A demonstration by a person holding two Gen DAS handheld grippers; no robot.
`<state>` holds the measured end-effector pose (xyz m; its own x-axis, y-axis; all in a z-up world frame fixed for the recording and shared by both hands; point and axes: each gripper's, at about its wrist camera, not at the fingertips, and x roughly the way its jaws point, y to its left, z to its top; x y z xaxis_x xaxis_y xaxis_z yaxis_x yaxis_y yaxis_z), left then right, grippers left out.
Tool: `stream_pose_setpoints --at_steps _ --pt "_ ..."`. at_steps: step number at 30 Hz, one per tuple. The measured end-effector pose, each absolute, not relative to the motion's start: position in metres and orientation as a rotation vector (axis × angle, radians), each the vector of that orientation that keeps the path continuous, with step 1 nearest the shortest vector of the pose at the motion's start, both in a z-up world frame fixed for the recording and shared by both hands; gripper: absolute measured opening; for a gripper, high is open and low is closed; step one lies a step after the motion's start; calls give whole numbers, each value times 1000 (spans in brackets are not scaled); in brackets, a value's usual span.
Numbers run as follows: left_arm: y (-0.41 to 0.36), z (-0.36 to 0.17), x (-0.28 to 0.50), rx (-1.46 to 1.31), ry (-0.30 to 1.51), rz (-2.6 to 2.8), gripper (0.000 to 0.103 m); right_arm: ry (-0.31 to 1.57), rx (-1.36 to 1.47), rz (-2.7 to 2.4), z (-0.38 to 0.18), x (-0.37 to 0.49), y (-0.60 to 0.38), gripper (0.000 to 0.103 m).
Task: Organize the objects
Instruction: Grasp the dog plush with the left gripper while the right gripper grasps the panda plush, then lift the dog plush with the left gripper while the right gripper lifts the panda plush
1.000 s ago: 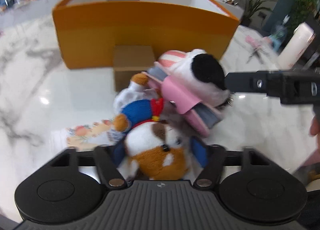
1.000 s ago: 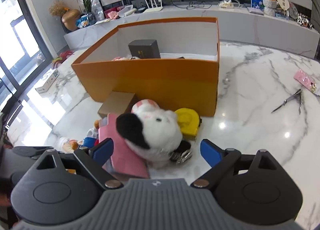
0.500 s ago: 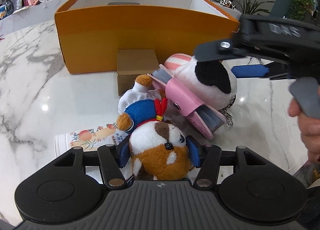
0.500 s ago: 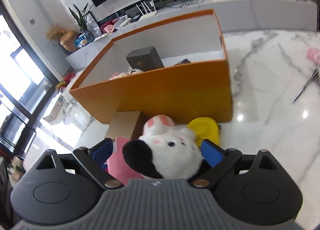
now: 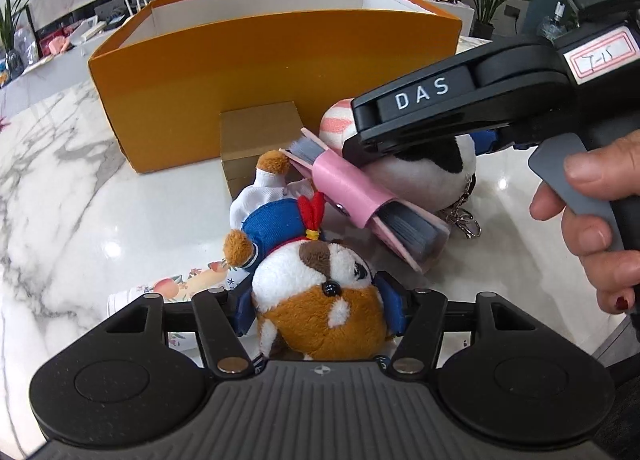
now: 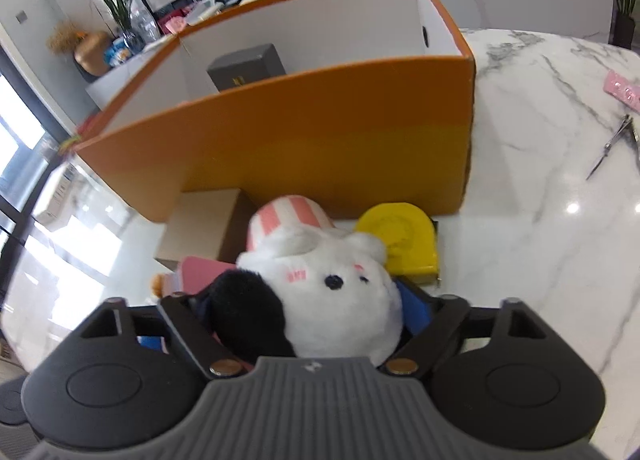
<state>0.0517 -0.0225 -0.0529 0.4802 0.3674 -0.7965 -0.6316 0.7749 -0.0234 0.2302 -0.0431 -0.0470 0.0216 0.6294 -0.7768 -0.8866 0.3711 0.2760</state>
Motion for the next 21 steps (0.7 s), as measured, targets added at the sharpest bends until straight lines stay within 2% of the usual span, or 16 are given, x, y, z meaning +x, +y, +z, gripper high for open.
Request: stream_pose_setpoints --at_steps 7,21 --pt "-17 -51 47 -373 858 617 64 962 -325 1214 -44 231 -48 77" --pt "-7 -41 33 -397 826 656 63 927 -288 1245 -26 232 -78 76"
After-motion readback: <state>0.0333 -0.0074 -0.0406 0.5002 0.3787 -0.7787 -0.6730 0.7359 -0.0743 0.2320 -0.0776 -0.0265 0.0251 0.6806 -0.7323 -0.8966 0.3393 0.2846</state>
